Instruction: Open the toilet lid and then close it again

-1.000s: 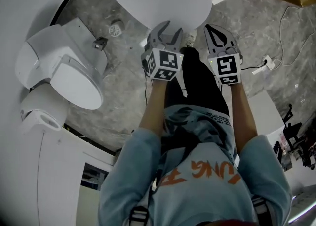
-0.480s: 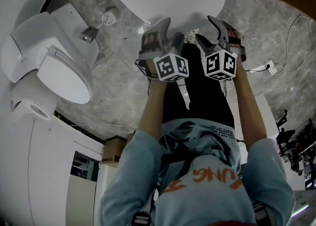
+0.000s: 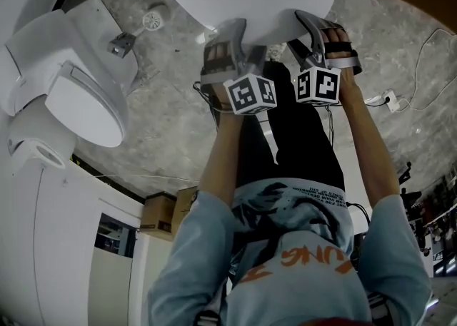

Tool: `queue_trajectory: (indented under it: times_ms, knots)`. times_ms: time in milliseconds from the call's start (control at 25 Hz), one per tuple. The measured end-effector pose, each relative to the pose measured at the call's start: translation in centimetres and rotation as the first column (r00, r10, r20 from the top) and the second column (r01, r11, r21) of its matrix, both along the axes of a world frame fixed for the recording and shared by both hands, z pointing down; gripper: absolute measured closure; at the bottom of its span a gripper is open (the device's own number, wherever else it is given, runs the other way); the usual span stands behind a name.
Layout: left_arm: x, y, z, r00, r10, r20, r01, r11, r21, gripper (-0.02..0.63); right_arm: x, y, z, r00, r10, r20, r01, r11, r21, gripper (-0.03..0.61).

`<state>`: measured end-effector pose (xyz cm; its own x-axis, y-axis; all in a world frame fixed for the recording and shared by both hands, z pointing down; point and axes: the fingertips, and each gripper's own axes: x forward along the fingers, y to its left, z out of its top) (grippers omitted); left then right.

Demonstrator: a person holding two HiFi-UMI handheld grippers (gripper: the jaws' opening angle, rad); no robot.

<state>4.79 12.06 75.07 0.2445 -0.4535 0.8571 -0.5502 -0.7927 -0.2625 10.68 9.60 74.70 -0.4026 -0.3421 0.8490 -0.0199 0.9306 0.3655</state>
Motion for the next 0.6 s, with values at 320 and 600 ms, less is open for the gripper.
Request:
queue_trajectory:
  times_ms: [320,600]
  knots:
    - [0.4,-0.2,-0.3,0.999,-0.033,0.01,0.033,0.999,0.018,0.245,0.1,0.2,-0.4,0.996,-0.067,-0.054,0.069,0.997,0.035,0.213]
    - [0.4,-0.4,-2.1,0.998,-0.066,-0.011,0.066,0.997,0.044,0.244,0.3,-0.1,-2.7,1.0,-0.008,-0.013,0.009,1.0,0.026,0.218]
